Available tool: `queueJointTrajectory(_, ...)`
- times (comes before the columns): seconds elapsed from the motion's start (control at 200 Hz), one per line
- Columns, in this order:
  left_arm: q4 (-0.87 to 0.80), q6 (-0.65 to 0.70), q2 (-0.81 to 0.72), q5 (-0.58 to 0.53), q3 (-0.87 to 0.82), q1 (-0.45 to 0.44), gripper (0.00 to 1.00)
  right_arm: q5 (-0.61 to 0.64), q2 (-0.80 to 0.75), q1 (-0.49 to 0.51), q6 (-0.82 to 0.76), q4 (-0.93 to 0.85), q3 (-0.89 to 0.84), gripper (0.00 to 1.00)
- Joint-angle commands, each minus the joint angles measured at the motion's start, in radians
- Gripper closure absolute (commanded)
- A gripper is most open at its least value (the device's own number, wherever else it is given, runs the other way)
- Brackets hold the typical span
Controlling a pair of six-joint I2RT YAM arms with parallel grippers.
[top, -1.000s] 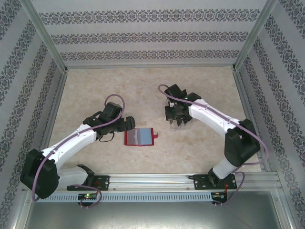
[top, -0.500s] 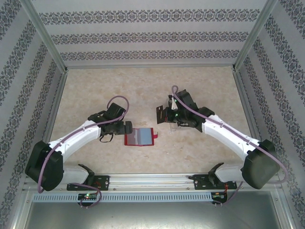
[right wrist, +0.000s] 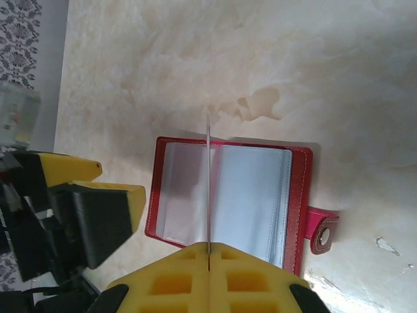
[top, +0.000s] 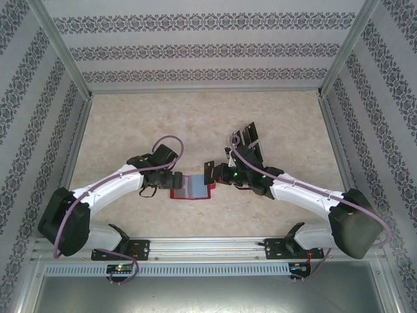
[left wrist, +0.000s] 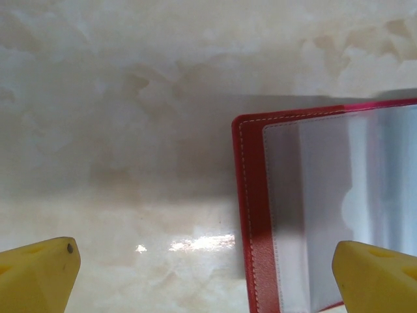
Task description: Put the credit cards into the card holder
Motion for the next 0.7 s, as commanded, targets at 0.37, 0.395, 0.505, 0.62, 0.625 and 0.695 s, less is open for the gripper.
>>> queueJointTrajectory(0.37,-0.044,0.014,0.12,-0.137,0.025,-0.032,0.0,-0.025,0.043,0.031,0.024,0.094,-0.02,1.0)
queueJointTrajectory(0.395,-0.047,0.011,0.123,-0.146,0.024,-0.032,0.0,-0.026,0.051,0.037,0.023,0.099,-0.02,1.0)
queueJointTrajectory(0.505,-0.052,0.002,0.133,-0.166,0.021,-0.032,0.01,-0.022,0.078,0.058,0.028,0.125,-0.023,1.0)
queueJointTrajectory(0.62,-0.048,0.002,0.144,-0.166,0.017,-0.034,0.01,-0.018,0.107,0.079,0.047,0.177,-0.04,1.0)
queueJointTrajectory(0.625,-0.048,0.002,0.145,-0.166,0.016,-0.034,0.01,-0.018,0.108,0.08,0.047,0.181,-0.04,1.0)
queueJointTrajectory(0.695,-0.038,-0.001,0.149,-0.16,0.01,-0.035,0.02,-0.006,0.124,0.092,0.057,0.213,-0.052,1.0)
